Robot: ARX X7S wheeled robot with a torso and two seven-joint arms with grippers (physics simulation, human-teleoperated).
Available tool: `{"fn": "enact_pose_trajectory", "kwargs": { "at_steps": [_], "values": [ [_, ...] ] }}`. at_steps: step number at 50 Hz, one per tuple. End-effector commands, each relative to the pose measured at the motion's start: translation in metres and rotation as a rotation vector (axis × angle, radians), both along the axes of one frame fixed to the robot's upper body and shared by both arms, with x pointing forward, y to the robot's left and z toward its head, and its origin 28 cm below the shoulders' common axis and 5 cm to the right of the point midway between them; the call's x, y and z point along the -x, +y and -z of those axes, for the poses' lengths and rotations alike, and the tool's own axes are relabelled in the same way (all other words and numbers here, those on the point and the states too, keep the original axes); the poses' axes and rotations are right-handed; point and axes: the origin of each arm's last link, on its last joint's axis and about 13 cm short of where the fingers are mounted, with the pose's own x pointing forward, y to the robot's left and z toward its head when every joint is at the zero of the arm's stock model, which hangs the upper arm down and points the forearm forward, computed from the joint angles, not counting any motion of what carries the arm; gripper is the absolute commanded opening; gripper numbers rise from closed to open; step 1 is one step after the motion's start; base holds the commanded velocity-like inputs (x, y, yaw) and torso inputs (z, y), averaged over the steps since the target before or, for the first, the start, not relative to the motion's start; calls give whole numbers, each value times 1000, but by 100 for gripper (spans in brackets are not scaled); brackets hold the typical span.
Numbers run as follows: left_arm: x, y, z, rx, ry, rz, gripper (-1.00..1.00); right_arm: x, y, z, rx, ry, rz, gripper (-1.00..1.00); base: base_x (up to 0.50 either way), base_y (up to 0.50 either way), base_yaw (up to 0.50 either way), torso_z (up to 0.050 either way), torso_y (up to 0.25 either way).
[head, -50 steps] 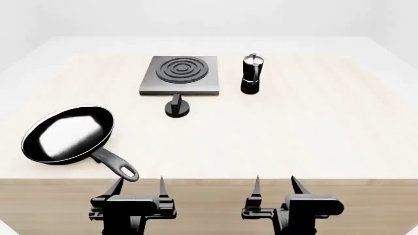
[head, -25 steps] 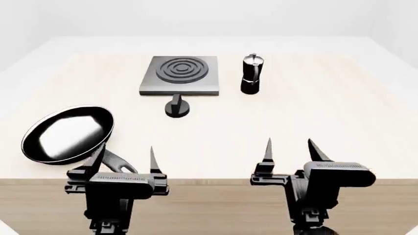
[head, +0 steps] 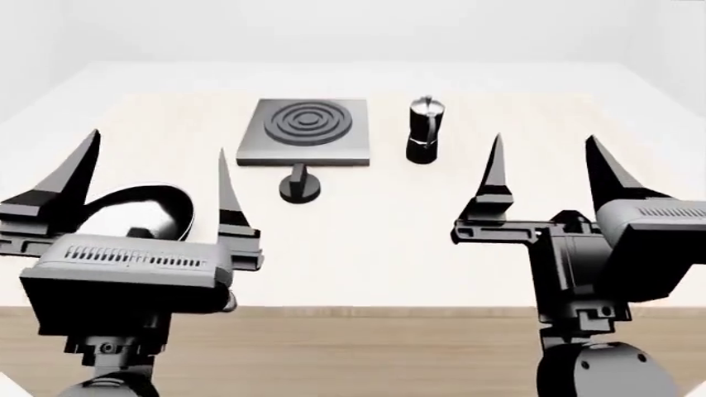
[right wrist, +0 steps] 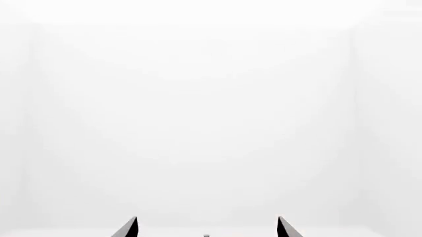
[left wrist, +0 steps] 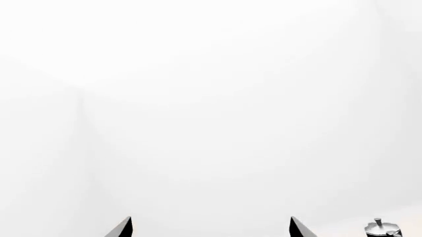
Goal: Turn on the stove and put the moka pot on it.
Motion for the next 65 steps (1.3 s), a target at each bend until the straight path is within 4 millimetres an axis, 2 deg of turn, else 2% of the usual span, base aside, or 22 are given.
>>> {"fn": "enact_pose_trajectory", "kwargs": {
  "at_steps": [1, 9, 10, 20, 22, 34, 39, 43, 58, 63, 65],
  "values": [
    [9, 3, -10, 14, -46, 7, 100, 5, 1, -10, 5, -32, -7, 100, 0, 0, 0, 50, 6],
    [10, 3, -10, 20, -55, 18, 100, 5, 3, -9, 8, -33, -10, 100, 0, 0, 0, 50, 6],
    [10, 3, -9, 23, -55, 20, 100, 5, 3, -4, 8, -34, -12, 100, 0, 0, 0, 50, 8],
    [13, 3, -9, 34, -62, 32, 100, 7, 4, -8, 5, -31, -14, 100, 0, 0, 0, 50, 7],
    [13, 3, -9, 33, -58, 30, 100, 6, 4, -1, 5, -29, -15, 100, 0, 0, 0, 50, 7],
    [12, 1, -7, 46, -46, 19, 100, 7, 3, -7, -1, -31, -1, 100, 0, 0, 0, 48, 8],
    [12, 0, -5, 37, -40, 24, 100, 6, 4, -2, 6, -29, 10, 100, 0, 0, 0, 0, 0],
    [12, 0, -6, 33, -38, 26, 100, 7, 5, -8, 12, -32, 8, 100, 0, 231, 0, 0, 0],
    [11, 0, -3, 33, -32, 26, 100, 7, 4, -6, 12, -21, 1, 100, 0, 243, 0, 0, 0],
    [12, 1, -5, 31, -34, 24, 100, 6, 4, 0, 12, -16, -2, 100, 0, 243, 0, 0, 0],
    [12, 1, -6, 32, -36, 23, 100, 6, 4, -4, 13, -17, -4, 100, 0, 240, 0, 0, 0]
  ]
}}
